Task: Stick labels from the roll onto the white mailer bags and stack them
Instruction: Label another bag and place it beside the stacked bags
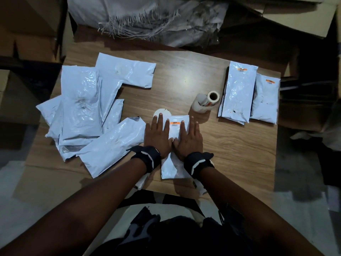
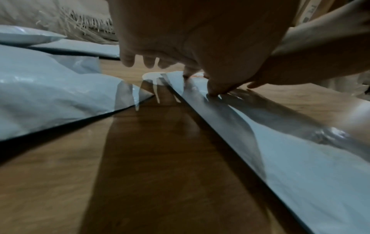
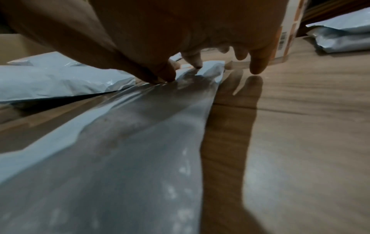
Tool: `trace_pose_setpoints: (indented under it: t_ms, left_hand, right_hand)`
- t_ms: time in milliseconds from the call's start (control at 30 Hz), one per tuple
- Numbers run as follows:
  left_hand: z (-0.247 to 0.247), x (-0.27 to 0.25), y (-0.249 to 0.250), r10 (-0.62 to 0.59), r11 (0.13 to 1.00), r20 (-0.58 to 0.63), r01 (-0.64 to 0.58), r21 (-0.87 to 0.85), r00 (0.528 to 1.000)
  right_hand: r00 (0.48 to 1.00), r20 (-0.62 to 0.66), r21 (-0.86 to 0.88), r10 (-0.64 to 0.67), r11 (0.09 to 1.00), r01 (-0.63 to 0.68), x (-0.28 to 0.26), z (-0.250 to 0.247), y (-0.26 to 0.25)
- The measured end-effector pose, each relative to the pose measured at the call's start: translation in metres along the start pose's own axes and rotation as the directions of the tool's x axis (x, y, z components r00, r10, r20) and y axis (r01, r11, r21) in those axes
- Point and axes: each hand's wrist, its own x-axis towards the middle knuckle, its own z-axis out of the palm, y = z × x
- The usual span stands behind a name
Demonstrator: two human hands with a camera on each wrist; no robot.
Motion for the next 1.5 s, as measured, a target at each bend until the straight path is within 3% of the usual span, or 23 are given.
trace_pose_setpoints:
  t_ms: [133,200,300,400,533,733,867,1100,1167,1300,1500]
  left_hand:
    - [-0.014,-0.008,-0.006,-0.053,0.989,-0.093,0.04,-0.14,0.994]
    - [-0.014,-0.015,-0.01,-0.078,0.967,-0.076,0.057,-0.25,0.994]
    - [-0.012,-0.021,-0.014,-0.151,0.919,0.116,0.183,-0.349,0.982]
    - [-0.012,-0.02,-0.01,-0.132,0.865,0.266,0.242,-0.439,0.955]
    - [-0.021,-0.024,-0.004,-0.05,0.792,0.229,0.178,-0.583,0.972]
    - [-0.023,-0.035,0.005,0.092,0.675,0.163,0.059,-0.735,0.982]
    - [-0.04,-0.031,0.039,0.143,0.618,0.083,-0.024,-0.786,0.986]
    - [-0.077,0.029,0.145,0.228,0.521,-0.031,-0.149,-0.841,0.973]
    - [-0.089,0.053,0.174,0.262,0.531,-0.057,-0.194,-0.825,0.963]
    - [-0.11,0.103,0.23,0.295,0.643,-0.053,-0.239,-0.727,0.954]
    - [-0.118,0.166,0.283,0.303,0.786,0.011,-0.243,-0.569,0.953]
  right_hand:
    - [0.994,-0.041,0.188,0.097,0.978,-0.087,-0.011,-0.011,0.014]
    - [0.994,0.003,0.26,0.105,0.96,-0.102,-0.02,-0.02,0.023]
    - [0.995,0.092,0.385,0.032,0.921,-0.065,-0.026,-0.025,0.03]
    - [0.985,0.157,0.548,0.067,0.824,-0.143,-0.029,-0.023,0.032]
    - [0.964,0.186,0.689,0.191,0.674,-0.266,-0.035,-0.025,0.038]
    - [0.978,0.148,0.8,0.149,0.563,-0.207,-0.057,-0.041,0.071]
    - [0.973,0.052,0.869,0.224,0.47,-0.154,-0.066,-0.06,0.102]
    - [0.912,-0.16,0.868,0.377,0.494,-0.052,-0.047,-0.105,0.198]
    - [0.883,-0.197,0.865,0.427,0.5,-0.049,-0.033,-0.119,0.226]
    - [0.837,-0.192,0.881,0.513,0.465,-0.083,0.008,-0.147,0.28]
    - [0.832,-0.133,0.813,0.539,0.539,-0.219,0.073,-0.172,0.326]
